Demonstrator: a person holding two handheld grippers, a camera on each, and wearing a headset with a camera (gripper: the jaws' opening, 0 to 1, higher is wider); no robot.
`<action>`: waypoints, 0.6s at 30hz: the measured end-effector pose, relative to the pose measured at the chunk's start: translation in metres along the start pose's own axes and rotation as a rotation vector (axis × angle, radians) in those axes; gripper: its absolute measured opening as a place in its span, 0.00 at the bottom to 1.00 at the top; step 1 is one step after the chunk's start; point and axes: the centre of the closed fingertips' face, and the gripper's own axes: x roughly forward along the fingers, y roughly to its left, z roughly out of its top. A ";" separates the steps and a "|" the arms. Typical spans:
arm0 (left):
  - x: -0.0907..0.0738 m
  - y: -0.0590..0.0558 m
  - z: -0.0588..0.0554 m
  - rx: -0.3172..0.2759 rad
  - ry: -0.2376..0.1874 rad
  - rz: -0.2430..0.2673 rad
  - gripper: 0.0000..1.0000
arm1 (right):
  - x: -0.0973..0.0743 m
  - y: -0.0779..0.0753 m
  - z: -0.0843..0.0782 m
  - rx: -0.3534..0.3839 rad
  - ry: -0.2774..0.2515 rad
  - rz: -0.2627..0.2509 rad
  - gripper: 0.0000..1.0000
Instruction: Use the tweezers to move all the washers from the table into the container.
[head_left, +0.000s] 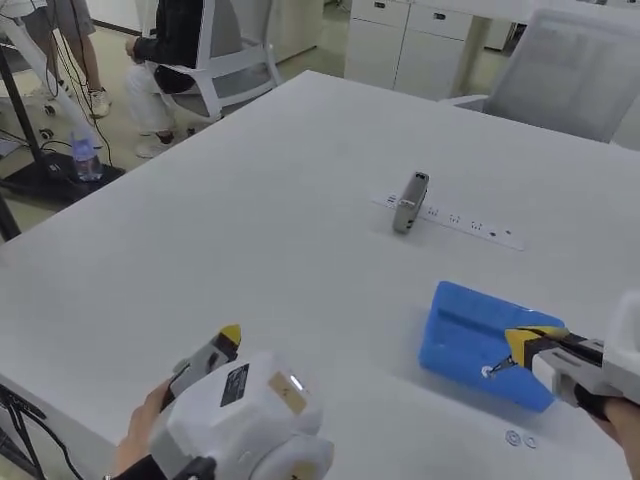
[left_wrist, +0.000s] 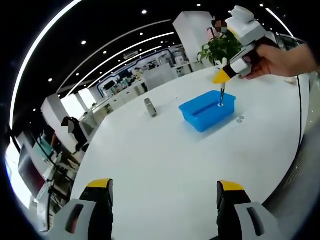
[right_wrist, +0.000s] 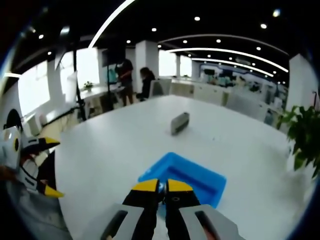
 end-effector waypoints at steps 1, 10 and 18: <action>0.000 0.000 0.000 -0.001 -0.001 -0.001 0.87 | 0.001 -0.001 0.001 0.001 -0.004 -0.002 0.00; 0.000 -0.002 0.000 0.007 0.002 -0.005 0.87 | 0.004 -0.004 0.009 -0.014 -0.014 -0.006 0.01; 0.001 -0.002 0.000 0.009 0.002 -0.008 0.87 | 0.018 -0.007 0.012 -0.025 -0.007 -0.012 0.01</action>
